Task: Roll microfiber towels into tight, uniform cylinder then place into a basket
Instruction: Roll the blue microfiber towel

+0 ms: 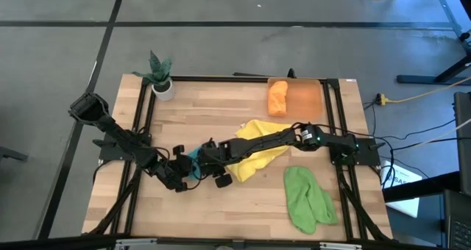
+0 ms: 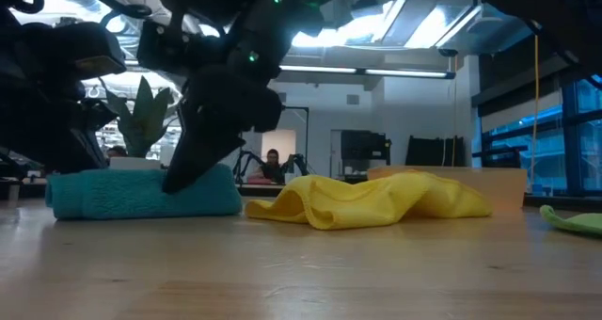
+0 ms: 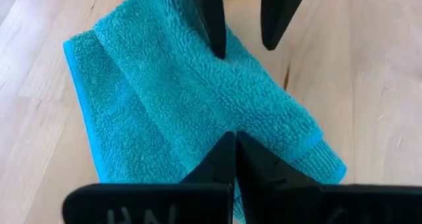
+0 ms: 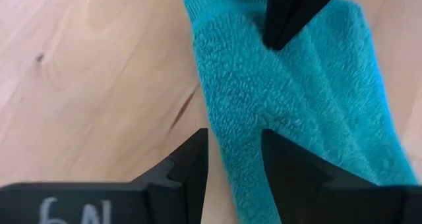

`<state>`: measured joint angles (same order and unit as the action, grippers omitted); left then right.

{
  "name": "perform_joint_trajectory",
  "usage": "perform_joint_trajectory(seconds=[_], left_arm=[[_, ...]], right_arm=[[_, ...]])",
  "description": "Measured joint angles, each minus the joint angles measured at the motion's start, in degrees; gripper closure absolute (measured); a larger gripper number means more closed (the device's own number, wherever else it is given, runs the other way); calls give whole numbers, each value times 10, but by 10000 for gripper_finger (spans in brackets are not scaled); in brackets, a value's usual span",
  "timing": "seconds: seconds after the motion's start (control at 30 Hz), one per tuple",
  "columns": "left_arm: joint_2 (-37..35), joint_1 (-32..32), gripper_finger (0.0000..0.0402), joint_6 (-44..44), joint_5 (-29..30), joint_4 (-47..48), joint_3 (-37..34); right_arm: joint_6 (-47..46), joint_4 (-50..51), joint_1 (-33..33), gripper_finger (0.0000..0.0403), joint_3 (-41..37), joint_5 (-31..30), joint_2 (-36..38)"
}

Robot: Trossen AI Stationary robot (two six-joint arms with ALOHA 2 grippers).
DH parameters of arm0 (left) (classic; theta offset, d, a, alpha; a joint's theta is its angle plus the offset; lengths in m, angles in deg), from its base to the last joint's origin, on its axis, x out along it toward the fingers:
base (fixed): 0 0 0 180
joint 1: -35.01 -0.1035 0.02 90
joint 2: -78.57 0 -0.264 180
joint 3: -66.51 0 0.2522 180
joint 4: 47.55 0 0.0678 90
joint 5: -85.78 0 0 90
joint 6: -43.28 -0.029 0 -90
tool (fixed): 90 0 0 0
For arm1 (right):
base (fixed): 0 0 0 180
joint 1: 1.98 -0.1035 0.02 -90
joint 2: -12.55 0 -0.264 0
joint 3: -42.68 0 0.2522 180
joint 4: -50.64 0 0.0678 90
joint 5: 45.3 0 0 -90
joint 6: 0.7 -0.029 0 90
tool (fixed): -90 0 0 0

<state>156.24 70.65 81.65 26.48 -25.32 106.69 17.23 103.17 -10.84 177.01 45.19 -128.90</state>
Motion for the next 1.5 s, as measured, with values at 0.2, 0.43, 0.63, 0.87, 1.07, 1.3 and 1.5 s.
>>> perform_joint_trajectory(seconds=[0.2, 0.43, 0.63, 0.87, 1.07, 1.3, 1.5], left_arm=[[0, 0, 398, 0, 0, 0, 0], [0, 0, 398, 1, 0, 18, 0], [0, 0, 398, 1, 0, 20, 0], [0, 0, 398, 4, 0, 19, 0], [0, 0, 398, 5, 0, 19, 0], [0, 0, 398, 5, -2, 19, 0], [0, -1, 398, 5, -17, 19, 0]], right_arm=[[9, -7, 1, 262, 9, 0, 0], [21, 5, -2, 262, 9, 0, 0], [59, 28, -17, 262, 9, 1, 0], [120, -1, -23, 262, -21, -67, 0], [143, -53, -23, 262, -54, -128, 1], [154, -72, -25, 262, -58, -150, 0], [184, -100, -29, 262, -59, -160, 0]])
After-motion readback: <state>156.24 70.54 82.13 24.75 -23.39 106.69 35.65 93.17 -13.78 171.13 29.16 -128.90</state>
